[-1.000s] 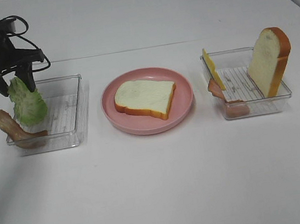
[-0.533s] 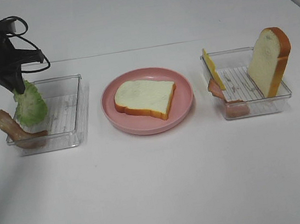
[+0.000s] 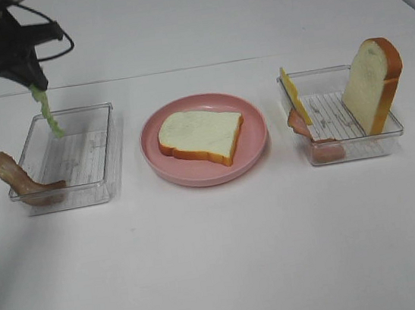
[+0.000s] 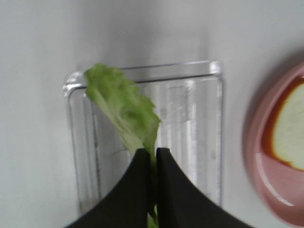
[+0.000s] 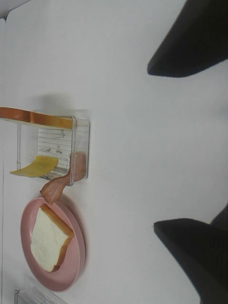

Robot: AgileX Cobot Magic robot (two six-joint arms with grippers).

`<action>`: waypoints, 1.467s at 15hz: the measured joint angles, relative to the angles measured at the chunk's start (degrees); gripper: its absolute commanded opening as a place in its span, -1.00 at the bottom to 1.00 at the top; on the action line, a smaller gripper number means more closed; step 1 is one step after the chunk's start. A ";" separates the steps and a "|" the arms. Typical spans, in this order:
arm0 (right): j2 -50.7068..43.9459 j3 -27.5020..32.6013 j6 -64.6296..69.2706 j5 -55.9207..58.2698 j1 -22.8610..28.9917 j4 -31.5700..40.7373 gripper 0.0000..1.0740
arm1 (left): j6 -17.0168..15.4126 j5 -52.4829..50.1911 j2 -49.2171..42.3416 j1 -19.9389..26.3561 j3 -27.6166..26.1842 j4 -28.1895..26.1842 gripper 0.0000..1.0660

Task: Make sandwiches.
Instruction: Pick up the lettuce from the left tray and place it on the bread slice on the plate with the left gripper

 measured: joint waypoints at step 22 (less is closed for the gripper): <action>0.00 0.00 0.00 0.00 0.00 0.00 0.45 | 21.94 -4.41 12.32 -16.21 -3.67 -34.32 -1.00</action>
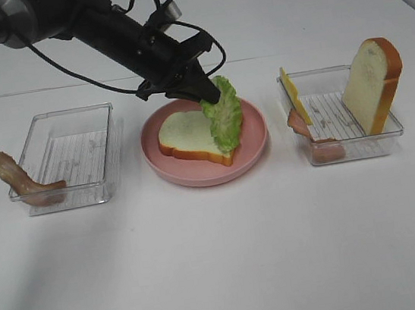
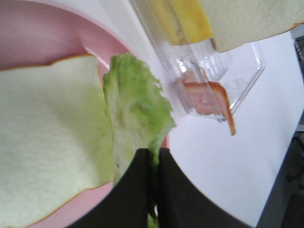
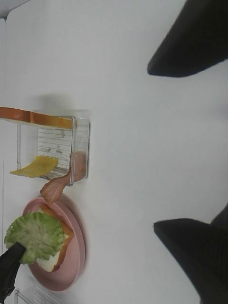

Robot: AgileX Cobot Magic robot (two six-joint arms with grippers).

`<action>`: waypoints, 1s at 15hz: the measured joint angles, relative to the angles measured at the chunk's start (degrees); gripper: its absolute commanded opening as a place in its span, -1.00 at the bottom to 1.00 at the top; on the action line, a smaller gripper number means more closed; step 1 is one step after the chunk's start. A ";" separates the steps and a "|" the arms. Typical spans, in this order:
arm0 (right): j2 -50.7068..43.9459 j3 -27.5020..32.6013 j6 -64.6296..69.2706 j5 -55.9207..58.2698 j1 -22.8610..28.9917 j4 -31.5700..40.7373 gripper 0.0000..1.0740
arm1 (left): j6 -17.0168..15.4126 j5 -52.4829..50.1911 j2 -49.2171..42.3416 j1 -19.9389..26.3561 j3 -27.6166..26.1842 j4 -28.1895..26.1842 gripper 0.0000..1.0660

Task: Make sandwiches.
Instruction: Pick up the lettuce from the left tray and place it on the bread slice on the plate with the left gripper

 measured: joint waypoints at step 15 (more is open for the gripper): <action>0.00 0.00 0.00 0.00 0.00 0.00 0.45 | -5.67 -4.58 -0.34 0.29 0.00 14.90 0.35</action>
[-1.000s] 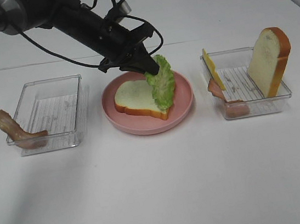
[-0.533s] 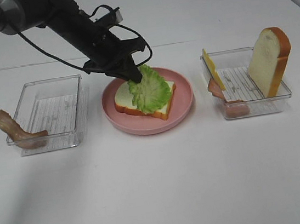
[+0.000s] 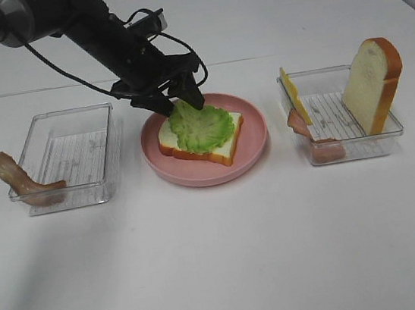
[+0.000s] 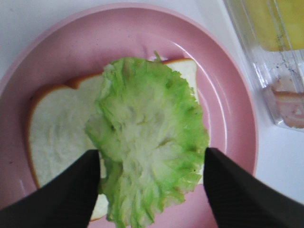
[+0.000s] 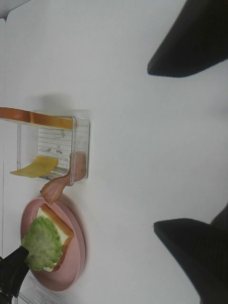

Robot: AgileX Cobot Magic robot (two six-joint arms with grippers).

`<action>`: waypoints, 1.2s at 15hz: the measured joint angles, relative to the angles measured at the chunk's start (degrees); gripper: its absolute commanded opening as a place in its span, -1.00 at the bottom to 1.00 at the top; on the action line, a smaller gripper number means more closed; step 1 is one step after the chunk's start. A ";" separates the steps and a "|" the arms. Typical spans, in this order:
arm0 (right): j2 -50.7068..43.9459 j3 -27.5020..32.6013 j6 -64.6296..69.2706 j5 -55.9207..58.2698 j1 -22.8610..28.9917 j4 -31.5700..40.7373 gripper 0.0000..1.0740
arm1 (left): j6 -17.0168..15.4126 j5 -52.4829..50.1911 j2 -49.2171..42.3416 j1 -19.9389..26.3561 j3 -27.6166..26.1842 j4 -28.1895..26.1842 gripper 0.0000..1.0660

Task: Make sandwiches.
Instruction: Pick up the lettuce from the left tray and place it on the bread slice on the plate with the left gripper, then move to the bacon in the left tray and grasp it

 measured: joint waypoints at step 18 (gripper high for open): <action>0.00 0.00 0.00 0.00 0.00 0.00 0.45 | -15.24 10.03 -18.68 5.79 9.74 31.11 0.33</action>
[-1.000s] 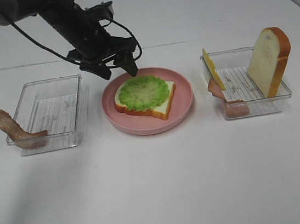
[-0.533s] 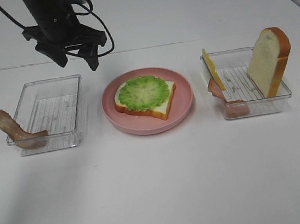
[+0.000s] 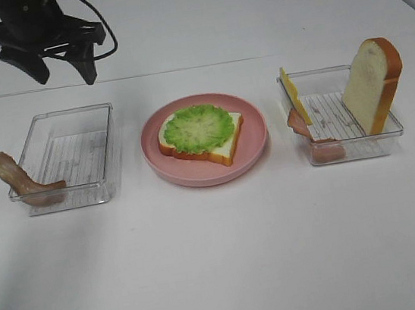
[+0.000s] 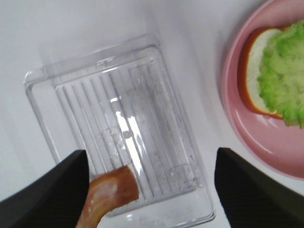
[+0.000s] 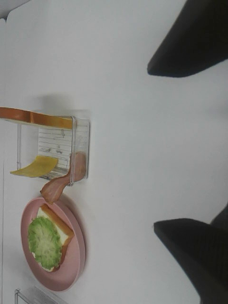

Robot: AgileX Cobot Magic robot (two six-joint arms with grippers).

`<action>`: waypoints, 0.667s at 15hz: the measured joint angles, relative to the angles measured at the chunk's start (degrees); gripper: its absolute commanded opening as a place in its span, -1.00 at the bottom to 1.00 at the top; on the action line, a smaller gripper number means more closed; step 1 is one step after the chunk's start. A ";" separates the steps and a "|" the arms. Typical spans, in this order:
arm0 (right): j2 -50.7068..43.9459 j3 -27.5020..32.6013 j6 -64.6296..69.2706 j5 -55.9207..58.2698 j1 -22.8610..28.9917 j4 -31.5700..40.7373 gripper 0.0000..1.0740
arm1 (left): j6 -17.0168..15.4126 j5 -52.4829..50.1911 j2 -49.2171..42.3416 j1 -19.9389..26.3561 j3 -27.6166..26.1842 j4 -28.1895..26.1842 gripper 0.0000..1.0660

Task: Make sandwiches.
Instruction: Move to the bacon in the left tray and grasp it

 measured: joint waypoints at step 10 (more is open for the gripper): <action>0.00 0.00 0.00 0.00 0.00 0.00 0.45 | -2.01 -3.61 -12.61 9.57 31.63 -0.06 0.33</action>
